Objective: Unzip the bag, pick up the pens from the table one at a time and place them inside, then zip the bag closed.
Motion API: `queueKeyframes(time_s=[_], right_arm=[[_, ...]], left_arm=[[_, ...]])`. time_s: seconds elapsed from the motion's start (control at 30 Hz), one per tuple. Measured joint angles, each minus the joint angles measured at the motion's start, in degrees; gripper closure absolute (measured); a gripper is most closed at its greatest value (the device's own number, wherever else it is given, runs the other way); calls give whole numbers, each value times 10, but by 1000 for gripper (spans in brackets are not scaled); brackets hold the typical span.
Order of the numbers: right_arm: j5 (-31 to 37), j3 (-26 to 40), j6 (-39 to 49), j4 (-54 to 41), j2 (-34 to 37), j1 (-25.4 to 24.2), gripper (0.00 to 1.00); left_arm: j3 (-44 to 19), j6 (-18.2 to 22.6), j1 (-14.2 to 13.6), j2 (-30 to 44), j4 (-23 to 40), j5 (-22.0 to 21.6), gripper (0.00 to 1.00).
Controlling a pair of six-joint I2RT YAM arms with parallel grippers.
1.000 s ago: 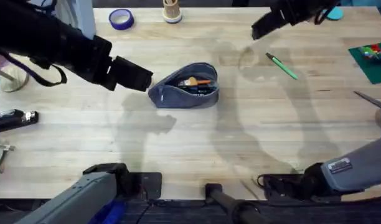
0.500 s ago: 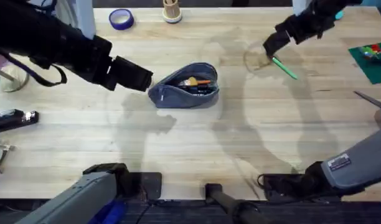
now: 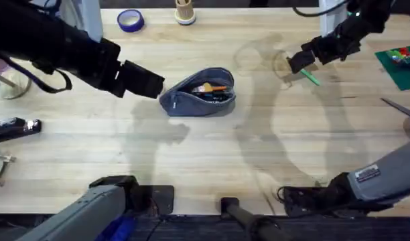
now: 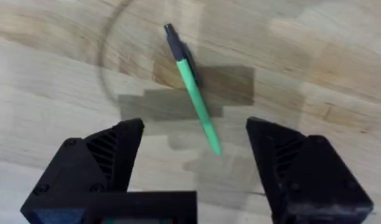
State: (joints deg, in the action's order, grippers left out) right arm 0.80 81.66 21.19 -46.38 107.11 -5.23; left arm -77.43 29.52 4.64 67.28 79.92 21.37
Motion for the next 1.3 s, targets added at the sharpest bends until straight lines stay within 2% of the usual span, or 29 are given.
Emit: queueKeyframes(time_s=[0.27, 0.6, 0.7, 0.87, 1.0, 1.07, 1.23, 1.3], right_arm=[[-2, -46, 0, 44, 0, -1, 4], [-10, -47, -7, 49, 26, -3, 5], [-13, -47, -8, 48, 26, -3, 51], [-15, -47, -11, 48, 26, -2, 278], [-16, -47, -11, 50, 27, -2, 396], [-15, -47, -12, 51, 27, -2, 492], [-12, -47, -13, 60, 28, -2, 898], [-10, -46, -15, 64, 28, -2, 957]], left_arm=[[0, 0, 0, 0, 0, 0, 5], [0, 0, 0, 0, 0, 0, 5], [0, 0, 0, 0, 0, 0, 5], [0, 0, 0, 0, 0, 0, 5], [0, 0, 0, 0, 0, 0, 6], [0, 0, 0, 0, 0, 0, 5], [0, 0, 0, 0, 0, 0, 6], [0, 0, 0, 0, 0, 0, 5]])
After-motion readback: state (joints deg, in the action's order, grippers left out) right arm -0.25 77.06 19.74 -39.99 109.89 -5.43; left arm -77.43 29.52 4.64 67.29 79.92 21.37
